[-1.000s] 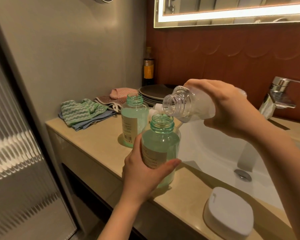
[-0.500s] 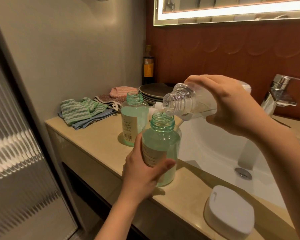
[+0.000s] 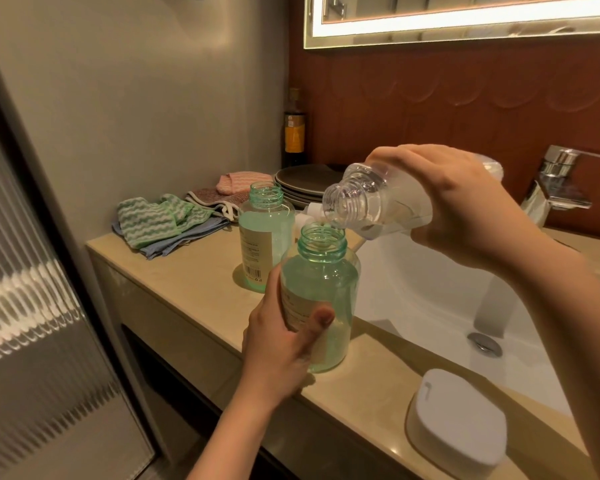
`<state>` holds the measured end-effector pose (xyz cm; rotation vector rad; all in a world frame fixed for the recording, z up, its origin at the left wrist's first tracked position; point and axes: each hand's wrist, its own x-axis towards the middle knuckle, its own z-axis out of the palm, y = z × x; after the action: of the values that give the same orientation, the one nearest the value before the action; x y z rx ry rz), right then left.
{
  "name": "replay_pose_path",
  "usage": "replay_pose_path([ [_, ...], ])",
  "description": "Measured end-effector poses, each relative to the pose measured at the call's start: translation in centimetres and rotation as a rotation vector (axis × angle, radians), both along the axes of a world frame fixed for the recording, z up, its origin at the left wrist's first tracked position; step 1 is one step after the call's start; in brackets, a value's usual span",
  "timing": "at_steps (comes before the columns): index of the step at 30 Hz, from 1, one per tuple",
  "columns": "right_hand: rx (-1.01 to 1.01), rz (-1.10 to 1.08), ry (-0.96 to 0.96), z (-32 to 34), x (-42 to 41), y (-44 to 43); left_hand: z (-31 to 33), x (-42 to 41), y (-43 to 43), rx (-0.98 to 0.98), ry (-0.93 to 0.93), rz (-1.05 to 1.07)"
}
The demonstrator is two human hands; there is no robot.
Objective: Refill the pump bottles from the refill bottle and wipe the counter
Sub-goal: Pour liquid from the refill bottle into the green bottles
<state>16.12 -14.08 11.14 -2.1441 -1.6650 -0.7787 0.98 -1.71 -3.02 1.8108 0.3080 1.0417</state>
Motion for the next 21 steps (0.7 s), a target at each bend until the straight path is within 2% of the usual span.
replay_pose_path([
  [21, -0.011, -0.015, -0.062, 0.03, 0.24, 0.03, -0.06, 0.05, 0.02, 0.018, 0.013, 0.030],
])
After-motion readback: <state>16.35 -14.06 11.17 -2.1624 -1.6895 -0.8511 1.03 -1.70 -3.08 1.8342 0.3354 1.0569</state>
